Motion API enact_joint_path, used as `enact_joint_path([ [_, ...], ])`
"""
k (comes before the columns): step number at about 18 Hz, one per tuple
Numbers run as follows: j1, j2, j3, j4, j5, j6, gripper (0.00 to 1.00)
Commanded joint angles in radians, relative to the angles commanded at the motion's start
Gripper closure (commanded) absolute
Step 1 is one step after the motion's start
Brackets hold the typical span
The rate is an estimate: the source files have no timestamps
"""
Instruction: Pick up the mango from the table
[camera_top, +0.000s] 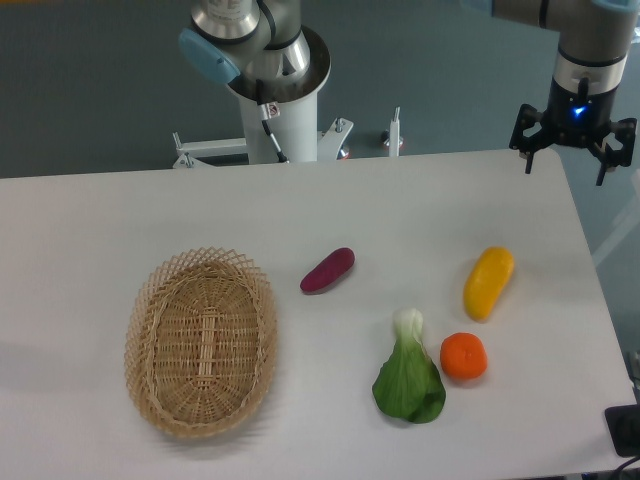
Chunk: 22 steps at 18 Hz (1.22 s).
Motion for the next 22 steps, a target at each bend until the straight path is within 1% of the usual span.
enact_joint_path([
  [1, 0.0, 0.002, -0.005, 0.005, 0.002, 0.002, 0.0],
  [2, 0.0, -0.002, 0.003, -0.003, 0.005, 0.002, 0.0],
  [4, -0.017, -0.014, 0.015, 0.005, 0.008, -0.003, 0.0],
  [7, -0.028, -0.017, 0.025, 0.009, 0.009, -0.009, 0.0],
  [14, -0.021, -0.012, -0.018, 0.031, -0.002, -0.015, 0.0],
  [16, -0.021, -0.011, -0.05, 0.078, -0.002, -0.014, 0.0],
  [17, -0.021, -0.009, -0.084, 0.137, -0.003, -0.015, 0.0],
  [18, -0.023, -0.009, -0.106, 0.181, -0.003, -0.015, 0.0],
  [19, -0.023, -0.009, -0.124, 0.21, -0.003, -0.014, 0.0],
  [22, -0.026, -0.015, -0.13, 0.222, -0.002, -0.012, 0.0],
])
